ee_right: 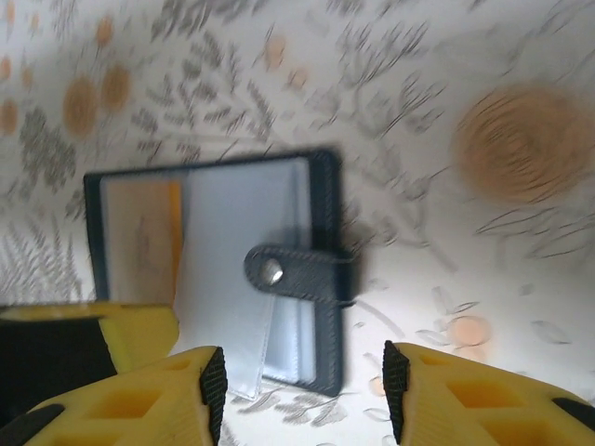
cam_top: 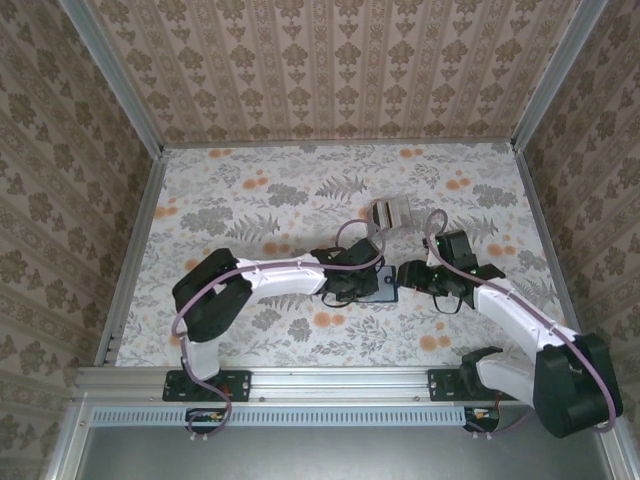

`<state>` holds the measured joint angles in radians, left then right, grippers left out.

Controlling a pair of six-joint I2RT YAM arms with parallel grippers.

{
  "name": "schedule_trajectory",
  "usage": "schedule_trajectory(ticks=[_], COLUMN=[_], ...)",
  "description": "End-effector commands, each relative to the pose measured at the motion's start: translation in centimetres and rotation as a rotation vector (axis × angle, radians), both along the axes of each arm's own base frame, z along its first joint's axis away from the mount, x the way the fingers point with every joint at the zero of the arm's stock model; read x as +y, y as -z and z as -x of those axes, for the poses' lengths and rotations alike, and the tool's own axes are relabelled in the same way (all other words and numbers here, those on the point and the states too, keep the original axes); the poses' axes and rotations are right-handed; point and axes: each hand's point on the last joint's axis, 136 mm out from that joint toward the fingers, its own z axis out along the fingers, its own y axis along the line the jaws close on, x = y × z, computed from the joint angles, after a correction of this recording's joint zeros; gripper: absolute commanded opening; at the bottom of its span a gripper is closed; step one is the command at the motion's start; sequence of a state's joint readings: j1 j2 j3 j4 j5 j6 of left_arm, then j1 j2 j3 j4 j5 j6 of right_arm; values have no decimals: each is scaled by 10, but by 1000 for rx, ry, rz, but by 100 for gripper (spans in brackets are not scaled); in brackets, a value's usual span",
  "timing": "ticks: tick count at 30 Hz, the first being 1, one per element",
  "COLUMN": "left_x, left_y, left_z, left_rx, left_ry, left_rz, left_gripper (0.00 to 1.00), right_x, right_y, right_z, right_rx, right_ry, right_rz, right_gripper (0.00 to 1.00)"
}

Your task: Put the credit cards into the card holder

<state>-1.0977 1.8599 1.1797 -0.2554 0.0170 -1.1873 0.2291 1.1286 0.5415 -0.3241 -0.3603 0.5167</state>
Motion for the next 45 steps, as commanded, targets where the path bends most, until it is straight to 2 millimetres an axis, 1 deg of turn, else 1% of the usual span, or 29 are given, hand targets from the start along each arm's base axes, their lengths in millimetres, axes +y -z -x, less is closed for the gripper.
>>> schedule_trajectory(ticks=[1,6,8,13,16,19,23,28,32,33,34,35,40,45], left_x=[-10,-12,-13,-8,-2,2,2,1,3,4,5,7,9,8], left_y=[-21,-14,-12,-9,-8,-7,-6,-1,0,0,0,0,-2,0], left_z=[-6,-3,-2,0,1,1,3,4,4,5,5,6,6,8], left_rx=[-36,-8,1,6,2,2,12,35,42,42,43,40,35,54], left_ry=[4,-3,-8,-20,-32,-47,-54,-66,-71,-71,-72,-72,-67,-74], left_rz=[110,159,178,183,178,179,200,229,235,236,237,238,245,268], left_gripper=[0,0,0,0,0,0,0,0,0,0,0,0,0,0], right_x=[29,41,42,46,43,41,40,48,48,49,50,50,58,63], right_y=[-4,-4,2,18,25,26,29,34,39,38,45,46,45,41], right_z=[14,12,11,11,12,13,14,16,14,13,14,15,12,9], right_rx=[90,129,151,219,231,232,240,258,260,255,281,286,291,282], right_ry=[-80,-60,-40,-8,12,20,31,29,29,25,28,27,13,8], right_rz=[-183,-288,-301,-328,-321,-303,-304,-318,-308,-312,-309,-312,-325,-334], right_gripper=[51,51,51,51,50,50,50,50,50,50,51,51,50,46])
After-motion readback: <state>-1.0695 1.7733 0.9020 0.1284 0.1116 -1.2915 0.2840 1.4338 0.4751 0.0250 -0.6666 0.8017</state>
